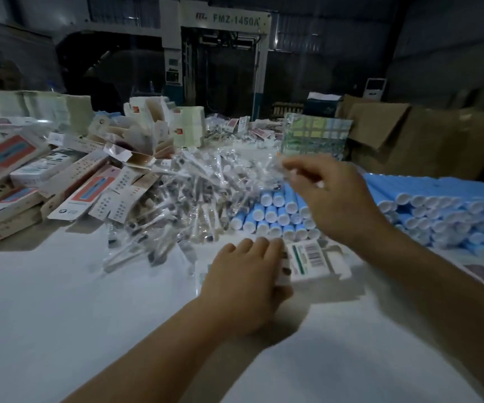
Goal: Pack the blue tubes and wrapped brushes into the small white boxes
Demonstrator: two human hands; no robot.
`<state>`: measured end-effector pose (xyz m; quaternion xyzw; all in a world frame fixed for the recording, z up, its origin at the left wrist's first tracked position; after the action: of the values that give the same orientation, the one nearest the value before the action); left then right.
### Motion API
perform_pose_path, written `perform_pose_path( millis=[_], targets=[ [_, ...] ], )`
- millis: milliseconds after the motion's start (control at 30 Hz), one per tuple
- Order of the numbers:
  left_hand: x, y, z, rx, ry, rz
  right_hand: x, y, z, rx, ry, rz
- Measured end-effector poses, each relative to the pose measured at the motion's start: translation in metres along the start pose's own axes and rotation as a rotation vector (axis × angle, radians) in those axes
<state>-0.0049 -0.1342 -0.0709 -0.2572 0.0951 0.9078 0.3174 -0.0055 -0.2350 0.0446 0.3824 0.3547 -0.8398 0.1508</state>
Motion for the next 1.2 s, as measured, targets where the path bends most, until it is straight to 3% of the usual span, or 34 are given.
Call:
perform_pose_path(
  millis=[67,167,267,400,500,567,633,700,767,967,1067,1200],
  targets=[
    [-0.003,-0.002,0.003,-0.028,0.05,0.022,0.013,0.04,0.041,0.038,0.061,-0.052],
    [-0.003,-0.004,0.003,-0.018,0.055,0.061,0.047,0.095,0.056,0.204,-0.056,-0.167],
    [-0.002,0.001,0.004,-0.028,0.042,0.058,0.073,0.114,0.051,0.186,-0.1,-0.193],
    [-0.002,0.009,0.002,-0.02,0.012,0.051,0.075,0.08,0.04,0.281,-0.118,0.148],
    [-0.003,0.012,0.004,0.01,0.014,0.043,0.076,0.063,0.031,0.323,-0.144,0.268],
    [-0.002,0.013,0.005,0.029,0.028,0.022,0.076,0.062,0.029,0.246,-0.118,0.201],
    [-0.001,0.016,0.004,0.023,0.034,-0.007,0.075,0.076,0.033,0.132,-0.04,-0.019],
    [-0.002,0.019,0.003,0.036,0.031,-0.017,0.077,0.095,0.037,0.224,0.0,-0.215],
    [-0.002,0.02,0.005,0.04,0.049,-0.011,0.079,0.104,0.042,0.354,0.004,-0.297],
    [-0.001,0.014,0.004,-0.003,0.07,0.006,0.081,0.085,0.043,0.4,0.032,-0.101],
    [0.0,0.012,0.004,0.015,0.079,0.026,0.083,0.083,0.038,0.342,0.016,-0.096],
    [-0.001,0.01,0.004,0.008,0.076,0.025,0.089,0.084,0.016,0.119,-0.256,-0.192]
  ],
)
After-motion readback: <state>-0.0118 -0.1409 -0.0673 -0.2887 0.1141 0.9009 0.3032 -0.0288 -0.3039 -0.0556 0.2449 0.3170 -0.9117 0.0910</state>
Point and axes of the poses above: each hand's wrist, its own x-axis away from the middle knuckle, its own z-axis out of the back of the hand, y = z × x, the point moved 7 cm from there along -x, towards the middle knuckle, and after that the axes turned 6 degrees about y, right-handed, at the moved point
